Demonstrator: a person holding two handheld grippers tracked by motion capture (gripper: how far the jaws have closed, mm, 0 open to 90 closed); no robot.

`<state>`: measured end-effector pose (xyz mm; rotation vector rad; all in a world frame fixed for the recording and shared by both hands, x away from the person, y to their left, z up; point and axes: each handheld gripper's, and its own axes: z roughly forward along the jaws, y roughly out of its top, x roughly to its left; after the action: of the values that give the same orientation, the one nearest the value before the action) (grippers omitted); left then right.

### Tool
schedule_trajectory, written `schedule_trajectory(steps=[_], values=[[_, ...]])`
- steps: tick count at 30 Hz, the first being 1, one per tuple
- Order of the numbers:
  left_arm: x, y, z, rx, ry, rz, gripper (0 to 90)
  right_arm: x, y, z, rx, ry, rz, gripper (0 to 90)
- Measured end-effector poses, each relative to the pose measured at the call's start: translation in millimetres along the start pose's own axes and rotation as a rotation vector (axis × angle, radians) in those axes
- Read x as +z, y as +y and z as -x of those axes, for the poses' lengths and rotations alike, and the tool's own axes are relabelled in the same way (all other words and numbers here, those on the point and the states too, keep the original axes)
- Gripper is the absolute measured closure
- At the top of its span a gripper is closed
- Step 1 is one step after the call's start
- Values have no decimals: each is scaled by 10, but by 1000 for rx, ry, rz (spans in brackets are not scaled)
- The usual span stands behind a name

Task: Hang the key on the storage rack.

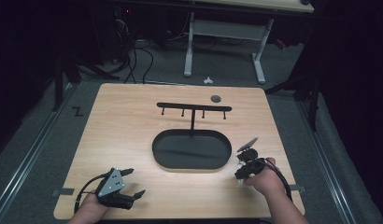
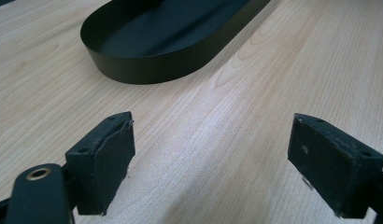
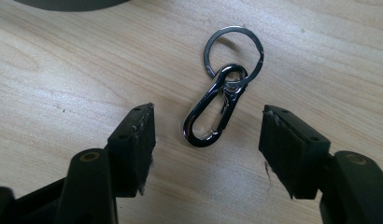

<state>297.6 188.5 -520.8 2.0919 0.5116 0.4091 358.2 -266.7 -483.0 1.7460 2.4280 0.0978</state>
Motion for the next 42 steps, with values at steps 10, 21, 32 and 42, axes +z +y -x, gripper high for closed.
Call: schedule_trajectory(steps=[10,21,32,42], values=[[-3,0,-3,-1,-1,2,153,60,55,31,15,22,-37,520],[-2,0,2,1,-1,4,153,68,52,83,33,66,-35,545],[-2,-1,2,0,0,5,153,59,53,81,16,63,-26,677],[-3,-1,0,2,0,3,153,52,26,74,-5,62,-17,680]])
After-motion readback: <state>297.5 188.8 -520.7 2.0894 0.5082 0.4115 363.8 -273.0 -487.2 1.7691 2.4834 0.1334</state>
